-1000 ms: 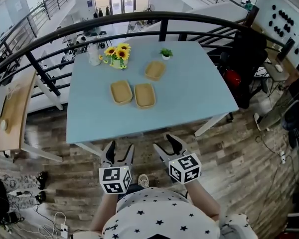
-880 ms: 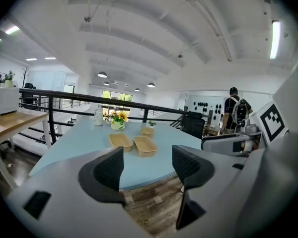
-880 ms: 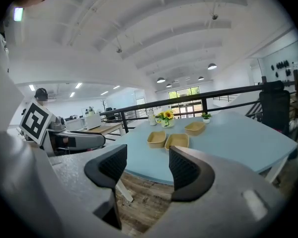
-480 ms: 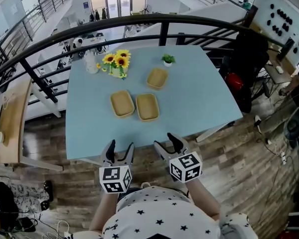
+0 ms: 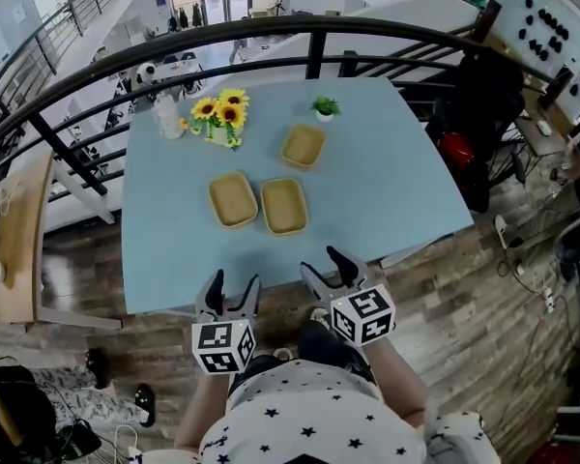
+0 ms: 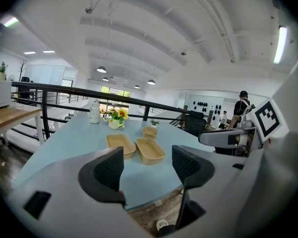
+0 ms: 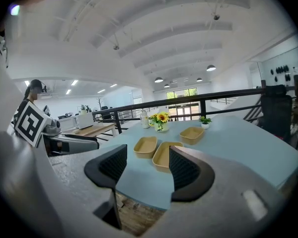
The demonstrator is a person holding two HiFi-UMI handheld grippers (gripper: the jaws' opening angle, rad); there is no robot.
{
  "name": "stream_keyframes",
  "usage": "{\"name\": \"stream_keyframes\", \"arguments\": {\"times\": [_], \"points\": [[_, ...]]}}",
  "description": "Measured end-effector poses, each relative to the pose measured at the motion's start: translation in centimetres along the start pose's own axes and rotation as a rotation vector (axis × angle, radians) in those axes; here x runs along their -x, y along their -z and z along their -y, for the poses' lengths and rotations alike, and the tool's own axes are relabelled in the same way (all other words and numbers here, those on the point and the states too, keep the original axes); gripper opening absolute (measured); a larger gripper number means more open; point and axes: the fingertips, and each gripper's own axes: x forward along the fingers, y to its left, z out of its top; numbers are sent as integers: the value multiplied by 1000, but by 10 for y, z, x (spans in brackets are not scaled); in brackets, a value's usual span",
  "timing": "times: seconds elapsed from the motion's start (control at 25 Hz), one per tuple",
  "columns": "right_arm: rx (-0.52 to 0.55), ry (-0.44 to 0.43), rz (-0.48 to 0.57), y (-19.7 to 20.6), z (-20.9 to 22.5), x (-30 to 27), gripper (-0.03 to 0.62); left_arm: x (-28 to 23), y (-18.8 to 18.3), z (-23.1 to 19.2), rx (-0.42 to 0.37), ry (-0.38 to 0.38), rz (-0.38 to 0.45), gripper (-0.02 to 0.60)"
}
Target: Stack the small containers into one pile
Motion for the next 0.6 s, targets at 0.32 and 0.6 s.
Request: {"name": "stream_keyframes", "arguments": {"times": [0.32,0.6], "points": [[12,-32,2,-18,44,-30,249,-40,-11,4,2,-30,4,285],[56,-83,-22,-45,89,-65,249,-89,-36,10,20,-70,20,285]]}}
